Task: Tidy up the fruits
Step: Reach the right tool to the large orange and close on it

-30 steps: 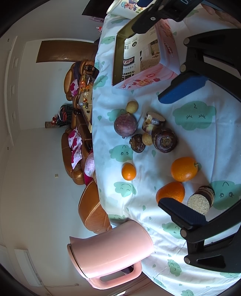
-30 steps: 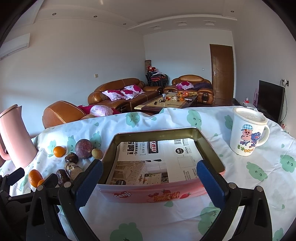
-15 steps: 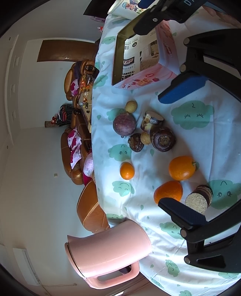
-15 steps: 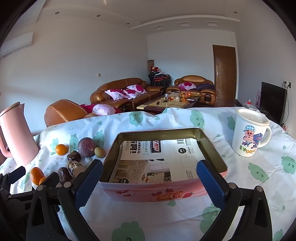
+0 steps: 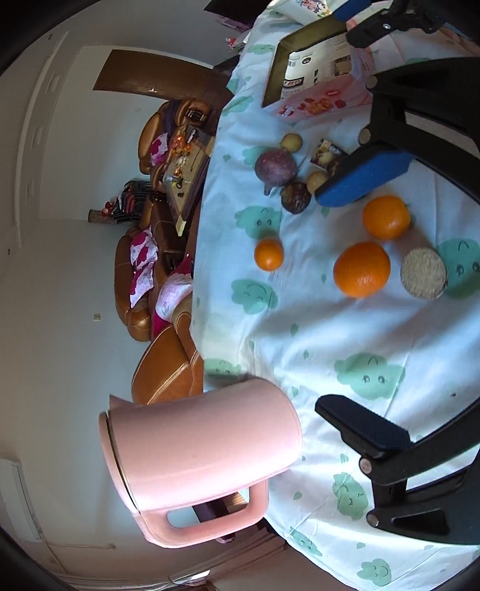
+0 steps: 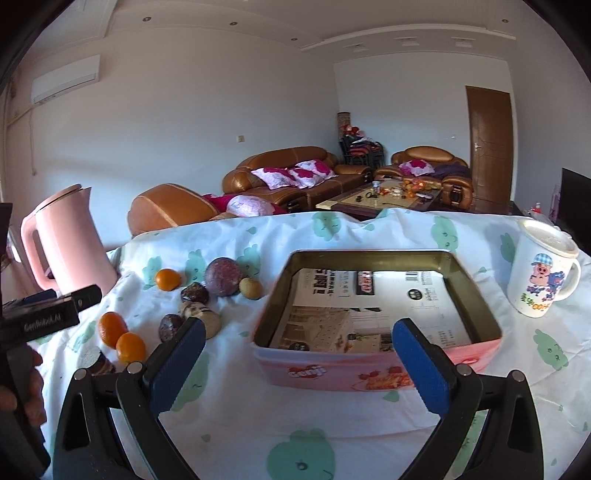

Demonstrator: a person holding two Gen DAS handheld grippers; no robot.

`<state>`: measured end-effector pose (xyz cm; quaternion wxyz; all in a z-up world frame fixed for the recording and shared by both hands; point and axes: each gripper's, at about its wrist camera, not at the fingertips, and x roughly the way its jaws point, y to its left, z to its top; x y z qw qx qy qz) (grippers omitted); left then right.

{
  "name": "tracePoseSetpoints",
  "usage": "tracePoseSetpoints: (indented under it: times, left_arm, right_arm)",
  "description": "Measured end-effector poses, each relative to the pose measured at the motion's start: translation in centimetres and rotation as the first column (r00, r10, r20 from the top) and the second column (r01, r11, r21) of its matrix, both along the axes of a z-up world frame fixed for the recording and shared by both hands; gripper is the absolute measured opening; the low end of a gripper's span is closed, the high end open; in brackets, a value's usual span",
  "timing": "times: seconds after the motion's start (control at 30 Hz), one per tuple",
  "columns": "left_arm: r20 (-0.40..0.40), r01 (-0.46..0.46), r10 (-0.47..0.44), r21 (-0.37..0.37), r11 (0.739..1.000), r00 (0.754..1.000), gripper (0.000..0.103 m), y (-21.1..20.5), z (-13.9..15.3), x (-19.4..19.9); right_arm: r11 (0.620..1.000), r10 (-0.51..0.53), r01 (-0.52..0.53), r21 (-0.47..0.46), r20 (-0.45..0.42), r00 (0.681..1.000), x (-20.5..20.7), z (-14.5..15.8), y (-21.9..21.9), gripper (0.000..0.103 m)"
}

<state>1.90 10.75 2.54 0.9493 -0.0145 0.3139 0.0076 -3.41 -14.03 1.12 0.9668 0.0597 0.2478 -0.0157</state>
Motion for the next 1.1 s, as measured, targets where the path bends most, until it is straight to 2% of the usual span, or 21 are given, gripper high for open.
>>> tracePoseSetpoints:
  times: [0.1, 0.17, 0.23, 0.3, 0.47, 0.6, 0.7, 0.77, 0.83, 0.97, 1.1]
  left_arm:
    - [-0.020, -0.017, 0.017, -0.030, 0.999, 1.000, 0.103, 2.3, -0.1, 0.2]
    - [-0.030, -0.016, 0.016, -0.014, 1.000, 0.999, 0.103, 2.9, -0.1, 0.3]
    - [-0.018, -0.024, 0.025, 0.022, 0.999, 1.000, 0.103, 3.3, 0.0, 0.1]
    - [-0.013, -0.018, 0.019, 0.043, 0.999, 1.000, 0.103, 3.9, 0.0, 0.2]
    - [-0.034, -0.003, 0.005, 0.055, 0.998, 0.999, 0.103, 4.6, -0.5, 0.3]
    - [-0.032, 0.018, -0.016, 0.072, 0.997, 0.999, 0.103, 4.5, -0.6, 0.1]
    - [-0.033, 0.020, -0.016, 0.104, 0.994, 0.999, 0.103, 4.3, -0.7, -0.1]
    - [-0.029, 0.018, -0.014, 0.125, 0.992, 0.999, 0.103, 4.0, -0.7, -0.1]
    - [-0.025, 0.019, -0.015, 0.135, 0.991, 1.000, 0.103, 3.8, -0.9, -0.2]
    - [-0.033, 0.032, -0.029, 0.123, 0.992, 0.999, 0.103, 3.6, -1.3, -0.1]
    - [-0.037, 0.057, -0.053, 0.110, 0.992, 0.998, 0.103, 3.0, -1.7, -0.7]
  right_arm:
    - [0.992, 0.114, -0.112, 0.057, -0.031, 0.993, 0.5, -0.5, 1.6, 0.101]
    - [0.983, 0.175, -0.170, 0.064, -0.070, 0.982, 1.1, -1.0, 3.3, 0.092]
    - [0.970, 0.241, -0.236, 0.054, -0.126, 0.962, 1.9, -1.7, 5.5, 0.074]
    - [0.954, 0.300, -0.292, 0.070, -0.168, 0.939, 2.7, -2.3, 7.4, 0.066]
    - [0.924, 0.380, -0.361, 0.122, -0.217, 0.899, 4.9, -3.0, 11.3, 0.064]
    - [0.926, 0.378, -0.354, 0.134, -0.276, 0.884, 7.2, -4.0, 13.4, 0.061]
    - [0.914, 0.404, -0.363, 0.179, -0.329, 0.854, 8.6, -4.9, 14.0, 0.055]
    - [0.914, 0.405, -0.367, 0.174, -0.330, 0.853, 8.9, -5.0, 14.3, 0.051]
    - [0.909, 0.416, -0.376, 0.178, -0.337, 0.845, 9.0, -5.1, 14.5, 0.039]
    - [0.913, 0.408, -0.378, 0.152, -0.341, 0.847, 8.5, -5.1, 14.3, 0.036]
    - [0.922, 0.386, -0.364, 0.130, -0.299, 0.872, 7.1, -4.3, 12.9, 0.036]
